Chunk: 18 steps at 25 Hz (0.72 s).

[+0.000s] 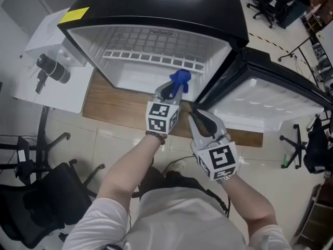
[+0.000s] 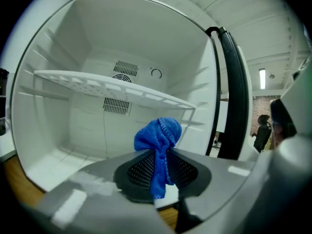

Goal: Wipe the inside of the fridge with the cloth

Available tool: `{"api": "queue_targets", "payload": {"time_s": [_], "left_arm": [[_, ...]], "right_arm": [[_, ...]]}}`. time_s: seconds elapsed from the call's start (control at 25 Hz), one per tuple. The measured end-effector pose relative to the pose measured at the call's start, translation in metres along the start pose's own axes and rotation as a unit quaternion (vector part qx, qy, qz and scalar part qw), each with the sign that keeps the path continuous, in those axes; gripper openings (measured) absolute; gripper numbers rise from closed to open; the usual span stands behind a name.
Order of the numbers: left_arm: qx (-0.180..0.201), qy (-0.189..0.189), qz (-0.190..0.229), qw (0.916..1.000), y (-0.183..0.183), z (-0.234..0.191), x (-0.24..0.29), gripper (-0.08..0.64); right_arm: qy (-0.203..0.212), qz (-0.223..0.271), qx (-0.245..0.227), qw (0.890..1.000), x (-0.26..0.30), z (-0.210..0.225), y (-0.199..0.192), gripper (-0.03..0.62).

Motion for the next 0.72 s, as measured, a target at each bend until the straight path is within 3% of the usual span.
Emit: {"api": "queue_targets", "payload": {"time_s": [0.16,0.4,0.72], "left_arm": [[0.007,-0.017,-0.001,0.9998,-0.003,0.013,-0.034,0.068],[0.033,-0.075,0.001,0.9966,0.002,0.031,-0.076,0.069],[0.085,-0.161,0.009,0.9832,0.011,0.044,-0.125,0.069]], "right_arm": [[0.011,-0.005,0.012,1.0,-0.004,-0.001,0.001,0.093],[0.028,-0.016,0.025,0.999,-0.004,-0.003,0.006,0.143],[0.083,-0.008,0.071,0.994,0.0,-0.013,0.013,0.201]]}}
Point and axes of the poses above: the fingertips, and each gripper's own axes: x forward along the fingers, z to its right, y out of its top, the point moved 3 cm from there along -x, backward along the fingers, and after that the axes turned 13 degrees about -z, right-handed, at the moved point
